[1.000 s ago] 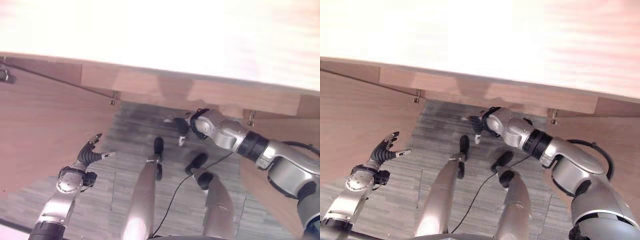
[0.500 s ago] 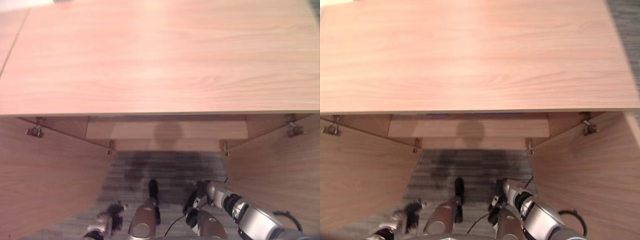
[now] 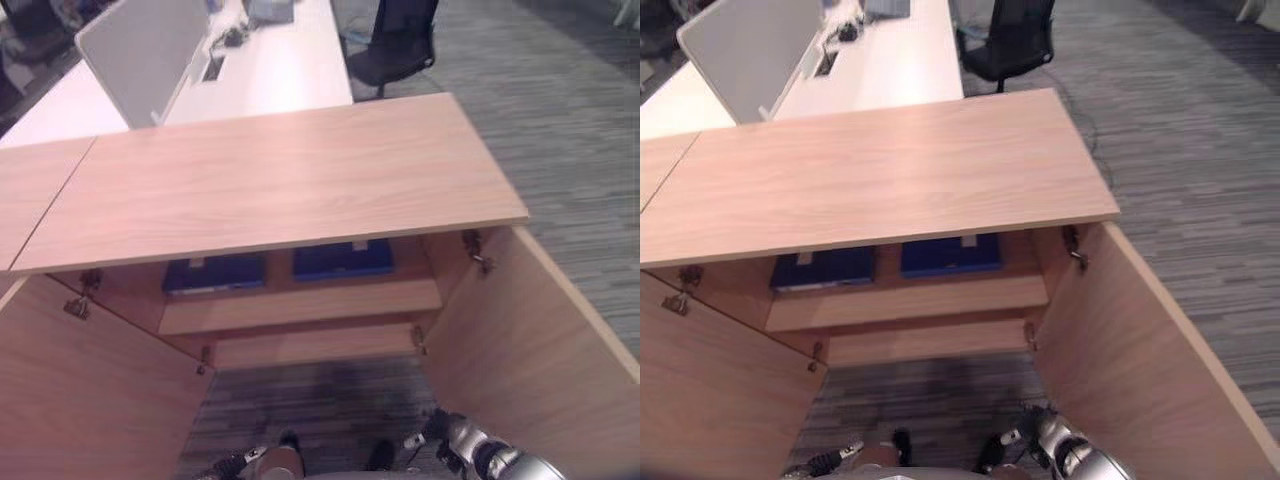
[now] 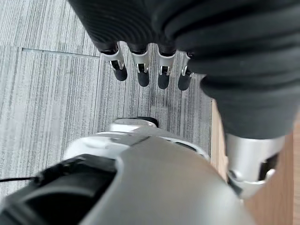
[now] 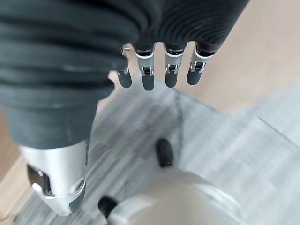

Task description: Put the empty folder in the office cabinet

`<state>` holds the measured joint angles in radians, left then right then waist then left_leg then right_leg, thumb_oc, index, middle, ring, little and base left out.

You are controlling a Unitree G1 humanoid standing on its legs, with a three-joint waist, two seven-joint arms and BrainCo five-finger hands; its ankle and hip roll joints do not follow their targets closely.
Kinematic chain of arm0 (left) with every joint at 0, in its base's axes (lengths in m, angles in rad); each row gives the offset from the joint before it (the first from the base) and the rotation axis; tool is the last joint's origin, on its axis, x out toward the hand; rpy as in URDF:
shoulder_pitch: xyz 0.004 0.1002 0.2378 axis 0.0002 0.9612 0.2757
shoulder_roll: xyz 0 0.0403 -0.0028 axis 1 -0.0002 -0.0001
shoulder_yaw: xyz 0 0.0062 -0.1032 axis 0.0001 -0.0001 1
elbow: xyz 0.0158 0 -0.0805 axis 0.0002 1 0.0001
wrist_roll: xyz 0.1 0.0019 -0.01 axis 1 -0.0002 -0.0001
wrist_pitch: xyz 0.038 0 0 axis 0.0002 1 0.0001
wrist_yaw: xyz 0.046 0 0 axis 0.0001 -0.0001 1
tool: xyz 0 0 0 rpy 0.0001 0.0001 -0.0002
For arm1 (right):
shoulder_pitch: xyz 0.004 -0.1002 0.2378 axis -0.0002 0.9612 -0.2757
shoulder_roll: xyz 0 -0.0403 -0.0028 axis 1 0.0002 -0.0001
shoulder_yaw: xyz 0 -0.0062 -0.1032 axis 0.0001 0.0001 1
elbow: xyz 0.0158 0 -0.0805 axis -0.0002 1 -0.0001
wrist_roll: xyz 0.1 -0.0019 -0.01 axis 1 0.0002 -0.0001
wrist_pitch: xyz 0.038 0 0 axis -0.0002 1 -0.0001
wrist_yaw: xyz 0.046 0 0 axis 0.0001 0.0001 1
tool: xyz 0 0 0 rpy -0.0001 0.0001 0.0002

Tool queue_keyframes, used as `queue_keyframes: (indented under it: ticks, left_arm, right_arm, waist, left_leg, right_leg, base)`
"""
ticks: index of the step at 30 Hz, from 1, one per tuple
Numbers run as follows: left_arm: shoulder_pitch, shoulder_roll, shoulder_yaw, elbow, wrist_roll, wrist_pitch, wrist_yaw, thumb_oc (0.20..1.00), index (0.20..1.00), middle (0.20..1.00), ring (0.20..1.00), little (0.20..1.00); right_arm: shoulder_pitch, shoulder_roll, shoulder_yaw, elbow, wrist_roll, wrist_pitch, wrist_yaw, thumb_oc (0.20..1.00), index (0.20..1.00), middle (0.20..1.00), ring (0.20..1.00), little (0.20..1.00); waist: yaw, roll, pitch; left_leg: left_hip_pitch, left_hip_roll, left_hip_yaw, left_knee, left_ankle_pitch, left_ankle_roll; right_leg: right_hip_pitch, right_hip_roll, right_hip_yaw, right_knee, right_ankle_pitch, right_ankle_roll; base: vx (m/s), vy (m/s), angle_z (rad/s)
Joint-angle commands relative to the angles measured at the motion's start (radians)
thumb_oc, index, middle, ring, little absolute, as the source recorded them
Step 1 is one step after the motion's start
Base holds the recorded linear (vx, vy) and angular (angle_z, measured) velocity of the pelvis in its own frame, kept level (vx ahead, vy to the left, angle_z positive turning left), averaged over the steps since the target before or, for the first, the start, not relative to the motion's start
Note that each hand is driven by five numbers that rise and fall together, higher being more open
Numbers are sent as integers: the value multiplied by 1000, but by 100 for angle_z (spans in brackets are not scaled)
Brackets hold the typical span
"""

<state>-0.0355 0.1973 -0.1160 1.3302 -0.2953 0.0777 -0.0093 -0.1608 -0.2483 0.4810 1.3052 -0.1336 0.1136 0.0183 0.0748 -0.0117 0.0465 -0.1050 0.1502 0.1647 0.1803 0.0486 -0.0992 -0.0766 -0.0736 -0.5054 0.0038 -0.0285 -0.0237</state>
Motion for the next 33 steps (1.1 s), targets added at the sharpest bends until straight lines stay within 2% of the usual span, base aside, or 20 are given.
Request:
queue_keyframes:
  ticks: [1,3,4,7,11,17,21,23,24,26,28,29,30,33]
  left_arm:
    - [-6,-41,-29,50,95,0,-4,1000,1000,1000,1000,1000]
    - [-5,-42,-30,50,103,0,-9,1000,1000,1000,1000,1000]
    - [-11,-38,-28,45,110,-6,-16,1000,1000,1000,1000,1000]
    - [-29,-26,-28,47,134,-12,-14,1000,1000,1000,1000,1000]
    - [-38,-11,-23,57,163,-16,-16,1000,1000,1000,1000,1000]
    - [-33,20,-9,84,219,-15,-25,1000,1000,1000,1000,1000]
    - [-21,44,17,102,251,-13,-34,1000,1000,1000,1000,1000]
    - [-22,44,16,102,251,-13,-34,1000,1000,1000,1000,1000]
    - [-27,55,25,103,257,-10,-34,1000,1000,1000,1000,1000]
    - [-33,73,33,113,272,-2,-32,1000,1000,1000,1000,1000]
    - [-29,84,42,123,271,0,-33,1000,1000,1000,1000,1000]
    - [-29,83,41,123,271,0,-33,1000,1000,1000,1000,1000]
    - [5,99,56,128,278,-8,-29,1000,1000,1000,1000,1000]
    - [-2,108,50,133,290,-11,-30,1000,1000,1000,1000,1000]
  right_arm:
    - [-18,-10,-125,70,103,-11,-19,1000,1000,1000,1000,1000]
    - [0,-17,-144,74,111,-11,-19,1000,1000,1000,1000,1000]
    - [36,-31,-196,76,141,-13,-30,1000,1000,1000,1000,1000]
    - [66,-40,-279,93,208,-14,-45,1000,1000,1000,1000,1000]
    - [99,-57,-335,101,228,-13,-48,1000,1000,1000,1000,1000]
    - [141,-99,-423,120,249,-9,-49,1000,1000,1000,1000,1000]
    - [167,-144,-509,143,281,-6,-48,1000,1000,1000,1000,1000]
    - [167,-144,-509,143,281,-6,-48,1000,1000,1000,1000,1000]
    - [165,-178,-546,155,297,-6,-49,1000,1000,1000,1000,1000]
    - [165,-234,-585,166,306,-9,-51,1000,1000,1000,1000,1000]
    - [174,-271,-609,152,296,-15,-51,1000,1000,1000,1000,1000]
    - [175,-272,-610,152,296,-15,-50,1000,1000,1000,1000,1000]
    - [202,-344,-672,138,319,-23,-50,1000,1000,1000,1000,1000]
    - [197,-383,-684,139,327,-29,-50,1000,1000,1000,1000,1000]
  waist:
    - [-32,17,-17]
    - [-41,20,-24]
    - [-62,28,-27]
    - [-86,30,-22]
    - [-110,14,-12]
    - [-142,7,12]
    - [-158,-9,30]
    - [-157,-9,30]
    - [-159,-7,40]
    - [-161,8,49]
    - [-165,16,47]
    - [-164,15,47]
    - [-166,4,24]
    - [-163,-10,0]
  left_leg:
    - [111,-65,17,-150,-138,26]
    - [124,-74,21,-177,-134,29]
    - [144,-93,29,-217,-131,38]
    - [153,-128,36,-234,-137,62]
    - [153,-175,57,-253,-122,94]
    - [180,-209,71,-268,-142,118]
    - [194,-226,101,-268,-151,129]
    - [194,-226,102,-268,-151,129]
    - [193,-221,116,-268,-147,136]
    - [192,-199,139,-268,-140,141]
    - [191,-188,148,-268,-137,142]
    - [191,-190,149,-268,-138,143]
    - [188,-182,144,-268,-136,140]
    - [183,-184,144,-268,-136,135]
  right_leg:
    - [32,-22,75,-91,66,149]
    - [31,-28,75,-91,74,153]
    - [20,-42,84,-91,97,161]
    - [-11,-69,107,-86,139,180]
    - [-55,-110,124,-64,181,193]
    - [-90,-154,151,-15,202,230]
    - [-105,-182,133,-20,236,247]
    - [-106,-182,134,-20,236,247]
    - [-117,-197,122,11,225,250]
    - [-97,-230,121,113,155,228]
    - [-83,-256,158,200,117,213]
    - [-86,-258,161,206,114,214]
    - [-62,-277,252,245,97,216]
    - [-13,-260,266,172,88,225]
  base:
    - [-17,261,1]
    - [-45,236,10]
    - [-96,205,7]
    - [-192,283,-29]
    - [-169,162,-29]
    - [-111,152,-12]
    - [-110,75,-15]
    - [-58,13,-19]
    - [-155,13,-13]
    - [-165,10,-16]
    - [-61,8,-28]
    - [-4,-85,-50]
    - [37,-124,-49]
    - [20,-135,-11]
